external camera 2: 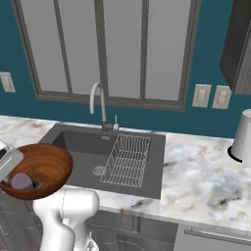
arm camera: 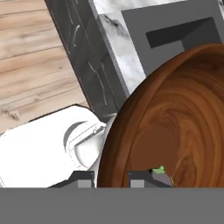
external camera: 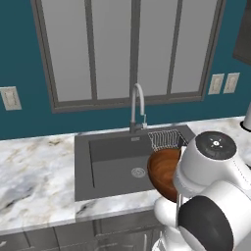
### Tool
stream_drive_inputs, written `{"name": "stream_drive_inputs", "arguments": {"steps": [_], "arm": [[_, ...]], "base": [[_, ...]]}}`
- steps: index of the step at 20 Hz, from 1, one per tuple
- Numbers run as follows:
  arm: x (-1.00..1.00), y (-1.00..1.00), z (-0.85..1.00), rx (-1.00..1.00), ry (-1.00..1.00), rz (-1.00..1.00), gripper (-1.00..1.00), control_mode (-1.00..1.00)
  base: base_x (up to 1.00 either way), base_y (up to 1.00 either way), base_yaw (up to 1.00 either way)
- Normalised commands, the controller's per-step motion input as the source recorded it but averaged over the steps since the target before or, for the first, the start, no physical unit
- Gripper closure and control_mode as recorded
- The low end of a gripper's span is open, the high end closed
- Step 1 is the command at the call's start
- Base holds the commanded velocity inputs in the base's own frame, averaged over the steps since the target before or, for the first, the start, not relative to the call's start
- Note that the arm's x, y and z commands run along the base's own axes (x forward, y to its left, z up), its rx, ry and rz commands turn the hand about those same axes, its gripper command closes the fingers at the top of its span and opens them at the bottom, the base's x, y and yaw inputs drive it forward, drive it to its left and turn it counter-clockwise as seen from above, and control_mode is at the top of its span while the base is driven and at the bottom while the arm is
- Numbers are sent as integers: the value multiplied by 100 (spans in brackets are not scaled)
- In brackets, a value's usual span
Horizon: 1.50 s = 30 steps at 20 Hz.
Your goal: Pick the eggplant from the cabinet and place it in the bowl. Then pick the bowl and place it in the sink. Then turn on the sink facuet.
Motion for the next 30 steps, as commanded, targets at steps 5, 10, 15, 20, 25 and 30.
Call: {"name": "stream_drive_inputs", "arguments": {"steps": [5, 10, 15, 20, 25, 30], "arm": [[75, 25, 0, 0, 5, -2, 100, -100], [100, 40, -6, 0, 5, -10, 100, -100], [100, 6, -49, 0, 7, -17, 100, -100], [100, 8, -69, 0, 9, -22, 100, -100], [100, 35, -50, 0, 1, -19, 100, -100], [86, 19, -33, 0, 0, -13, 100, -100]], "base": [[0, 0, 0], [0, 0, 0], [0, 0, 0], [0, 0, 0], [0, 0, 0], [0, 0, 0]]}}
